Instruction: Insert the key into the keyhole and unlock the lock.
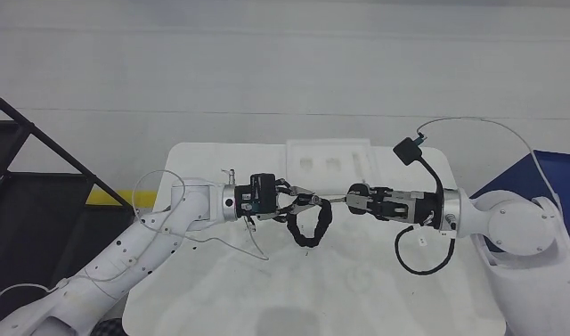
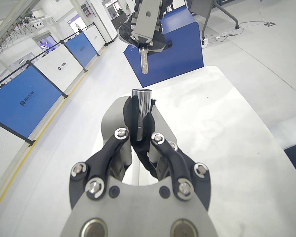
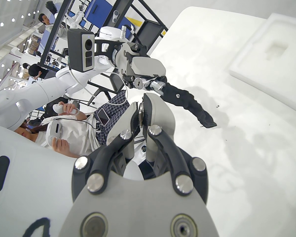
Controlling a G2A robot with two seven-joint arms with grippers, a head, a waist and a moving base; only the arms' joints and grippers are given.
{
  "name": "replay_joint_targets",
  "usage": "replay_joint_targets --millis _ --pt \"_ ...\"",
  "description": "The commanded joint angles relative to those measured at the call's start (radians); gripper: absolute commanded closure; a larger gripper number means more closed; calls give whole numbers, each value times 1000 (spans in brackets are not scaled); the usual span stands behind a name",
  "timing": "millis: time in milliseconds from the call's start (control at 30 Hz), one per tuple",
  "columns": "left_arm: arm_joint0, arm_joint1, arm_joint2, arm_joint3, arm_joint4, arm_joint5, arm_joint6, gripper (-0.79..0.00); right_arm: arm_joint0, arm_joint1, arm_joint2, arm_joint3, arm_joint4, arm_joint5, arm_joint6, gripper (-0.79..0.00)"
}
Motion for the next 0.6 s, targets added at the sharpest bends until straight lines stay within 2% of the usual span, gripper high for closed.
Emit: replay_joint_targets --millis 0,467,567 --pt "0 0 0 0 0 0 0 0 0 0 0 0 0 0 0 0" --pt "10 -3 -2 -1 -16 18 -18 0 -1 0 -1 -2 -1 0 -5 0" --pt "15 -12 3 -9 -23 43 -45 0 -12 4 -6 -47 -46 60 -20 0"
